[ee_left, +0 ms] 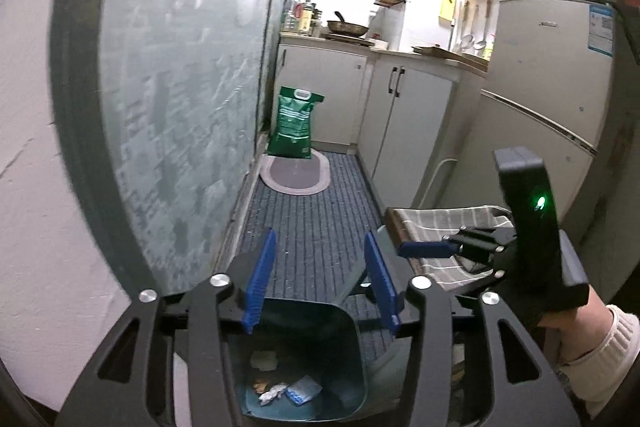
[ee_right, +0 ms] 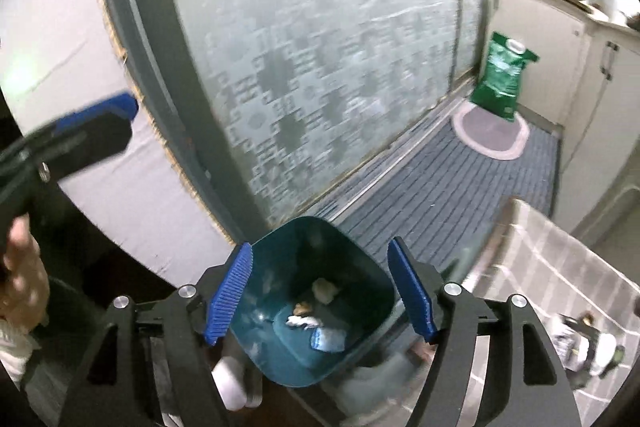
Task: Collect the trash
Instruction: 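Move both tools back over the table toward the black snack bag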
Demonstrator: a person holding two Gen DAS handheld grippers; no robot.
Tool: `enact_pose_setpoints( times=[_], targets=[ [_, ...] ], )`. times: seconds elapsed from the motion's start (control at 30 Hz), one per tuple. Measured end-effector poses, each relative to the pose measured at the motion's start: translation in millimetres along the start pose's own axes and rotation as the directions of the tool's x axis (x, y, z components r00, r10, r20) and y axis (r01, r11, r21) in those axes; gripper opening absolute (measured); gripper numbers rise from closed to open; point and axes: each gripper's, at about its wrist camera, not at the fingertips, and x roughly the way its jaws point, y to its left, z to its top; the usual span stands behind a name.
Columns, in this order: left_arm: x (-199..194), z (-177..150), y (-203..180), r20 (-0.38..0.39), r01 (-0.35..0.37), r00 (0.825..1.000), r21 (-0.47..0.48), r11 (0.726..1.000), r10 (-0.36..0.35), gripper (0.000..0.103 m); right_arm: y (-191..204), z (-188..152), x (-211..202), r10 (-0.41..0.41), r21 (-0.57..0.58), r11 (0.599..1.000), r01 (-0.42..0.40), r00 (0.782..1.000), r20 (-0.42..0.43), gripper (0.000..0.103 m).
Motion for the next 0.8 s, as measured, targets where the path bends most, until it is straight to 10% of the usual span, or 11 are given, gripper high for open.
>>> enact_pose_setpoints(
  times=[0.8],
  targets=[
    [86.8, -19.4, -126.9, -0.132, 0.134, 0.984, 0.107, 0.985, -0.12, 0.078, -144.5, -58.9, -107.7, -0.226, 0.223, 0.954, 0.199, 0.969, 0.1, 0.074]
  ],
)
